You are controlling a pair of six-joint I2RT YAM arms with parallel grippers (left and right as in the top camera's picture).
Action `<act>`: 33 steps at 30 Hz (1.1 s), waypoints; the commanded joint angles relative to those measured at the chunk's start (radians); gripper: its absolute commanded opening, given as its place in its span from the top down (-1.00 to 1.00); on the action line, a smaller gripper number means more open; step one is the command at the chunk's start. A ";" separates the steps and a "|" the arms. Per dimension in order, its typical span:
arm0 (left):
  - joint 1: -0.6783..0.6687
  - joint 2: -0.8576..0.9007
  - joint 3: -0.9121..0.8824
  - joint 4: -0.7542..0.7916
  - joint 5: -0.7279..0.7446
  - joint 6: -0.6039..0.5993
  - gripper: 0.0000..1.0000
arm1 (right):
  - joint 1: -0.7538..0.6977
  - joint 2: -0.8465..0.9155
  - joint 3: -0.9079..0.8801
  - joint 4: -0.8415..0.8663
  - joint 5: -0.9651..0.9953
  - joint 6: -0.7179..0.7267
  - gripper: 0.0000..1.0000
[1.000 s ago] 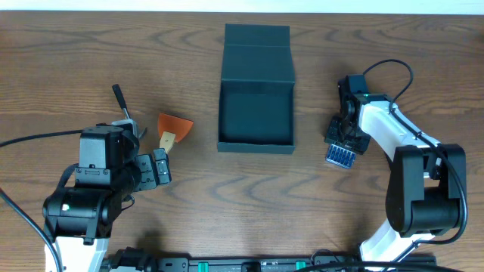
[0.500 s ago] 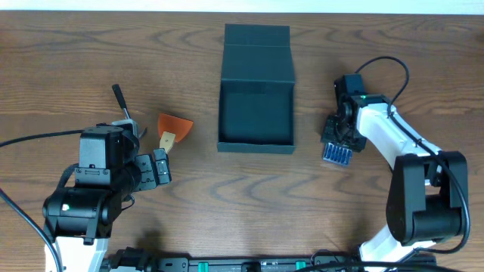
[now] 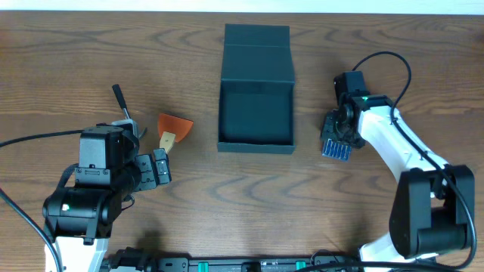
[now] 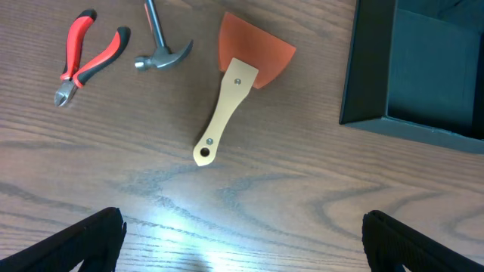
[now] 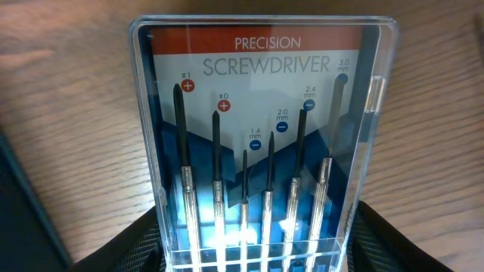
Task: Pack container
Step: 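Lift the case with the right gripper and carry it into the black box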
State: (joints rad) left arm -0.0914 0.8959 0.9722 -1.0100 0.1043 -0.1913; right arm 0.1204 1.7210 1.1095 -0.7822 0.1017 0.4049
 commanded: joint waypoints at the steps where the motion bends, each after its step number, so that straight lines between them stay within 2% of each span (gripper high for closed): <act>1: 0.006 -0.002 0.022 -0.002 -0.012 -0.008 -0.97 | 0.012 -0.051 -0.004 0.002 0.019 -0.028 0.97; 5: 0.006 -0.002 0.022 -0.002 -0.011 -0.008 -0.97 | 0.012 -0.087 -0.003 0.001 0.022 -0.050 0.98; 10: 0.006 -0.002 0.022 -0.002 -0.011 -0.008 -0.97 | 0.034 -0.143 0.039 -0.031 0.013 -0.145 0.97; 22: 0.006 -0.002 0.022 -0.002 -0.011 0.014 -0.97 | 0.236 -0.179 0.260 -0.103 0.014 -0.320 0.97; 30: 0.006 -0.002 0.022 -0.002 -0.011 0.014 -0.97 | 0.421 -0.171 0.290 -0.053 -0.005 -0.705 0.98; 33: 0.006 -0.002 0.022 -0.002 -0.011 0.014 -0.97 | 0.465 -0.151 0.290 -0.024 -0.005 -0.783 0.97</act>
State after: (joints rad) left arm -0.0914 0.8959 0.9722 -1.0103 0.1043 -0.1833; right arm 0.5545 1.5661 1.3758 -0.8219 0.0978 -0.2161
